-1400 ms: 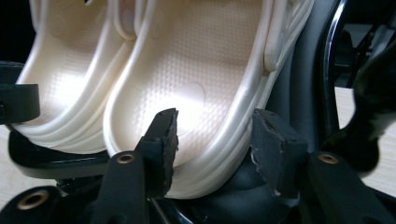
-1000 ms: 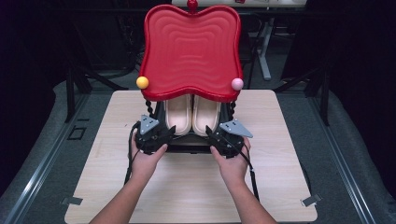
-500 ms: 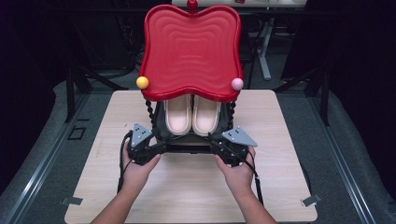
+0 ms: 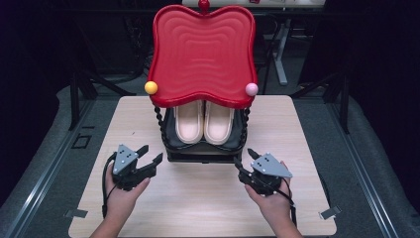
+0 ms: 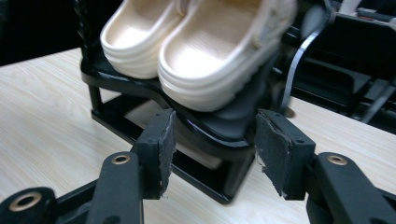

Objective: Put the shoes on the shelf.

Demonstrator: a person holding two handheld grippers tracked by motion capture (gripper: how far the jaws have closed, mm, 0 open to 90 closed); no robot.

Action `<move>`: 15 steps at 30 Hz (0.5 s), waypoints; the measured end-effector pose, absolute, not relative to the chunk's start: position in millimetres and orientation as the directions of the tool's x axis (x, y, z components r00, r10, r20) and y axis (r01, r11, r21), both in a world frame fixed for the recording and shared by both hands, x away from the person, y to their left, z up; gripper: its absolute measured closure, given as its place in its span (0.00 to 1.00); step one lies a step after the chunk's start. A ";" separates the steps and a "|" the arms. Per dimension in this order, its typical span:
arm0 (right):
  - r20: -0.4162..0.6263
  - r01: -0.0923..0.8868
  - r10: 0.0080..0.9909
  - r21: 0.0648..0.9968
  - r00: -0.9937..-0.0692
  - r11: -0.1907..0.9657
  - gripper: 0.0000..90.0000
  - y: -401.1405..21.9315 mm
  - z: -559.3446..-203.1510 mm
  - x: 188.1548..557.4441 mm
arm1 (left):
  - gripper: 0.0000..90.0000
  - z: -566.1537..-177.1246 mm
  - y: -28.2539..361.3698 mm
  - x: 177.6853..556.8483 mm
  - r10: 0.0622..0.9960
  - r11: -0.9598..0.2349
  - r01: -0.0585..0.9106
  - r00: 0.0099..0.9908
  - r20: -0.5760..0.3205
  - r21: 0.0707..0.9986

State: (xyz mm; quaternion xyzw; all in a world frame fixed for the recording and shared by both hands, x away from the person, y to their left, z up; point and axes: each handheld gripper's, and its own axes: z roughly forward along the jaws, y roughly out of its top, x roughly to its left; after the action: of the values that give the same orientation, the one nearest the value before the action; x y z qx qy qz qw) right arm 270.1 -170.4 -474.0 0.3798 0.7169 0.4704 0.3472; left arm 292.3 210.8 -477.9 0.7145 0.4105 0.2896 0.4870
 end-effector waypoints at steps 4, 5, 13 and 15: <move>-0.141 0.240 0.879 0.932 -0.455 0.273 0.51 -188.6 -481.9 260.0 | 0.46 -487.2 228.1 282.8 0.878 -0.186 0.328 0.479 0.006 0.926; -0.142 0.248 0.883 0.929 -0.447 0.275 0.51 -192.9 -484.1 257.5 | 0.46 -490.3 231.8 280.3 0.883 -0.180 0.335 0.470 0.002 0.925; -0.112 0.281 0.909 0.929 -0.401 0.239 0.49 -221.8 -501.8 242.6 | 0.45 -513.7 255.3 263.2 0.901 -0.158 0.392 0.433 -0.030 0.906; -0.110 0.288 0.911 0.928 -0.398 0.238 0.48 -224.6 -507.2 240.7 | 0.45 -518.8 257.8 262.2 0.904 -0.160 0.402 0.426 -0.029 0.901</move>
State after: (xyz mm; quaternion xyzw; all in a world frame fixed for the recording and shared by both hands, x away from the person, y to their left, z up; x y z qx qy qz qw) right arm 240.7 -224.6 -507.2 0.4244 0.7059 0.4481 0.3476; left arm 262.2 257.8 -518.8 0.7103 0.4600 0.2751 0.4564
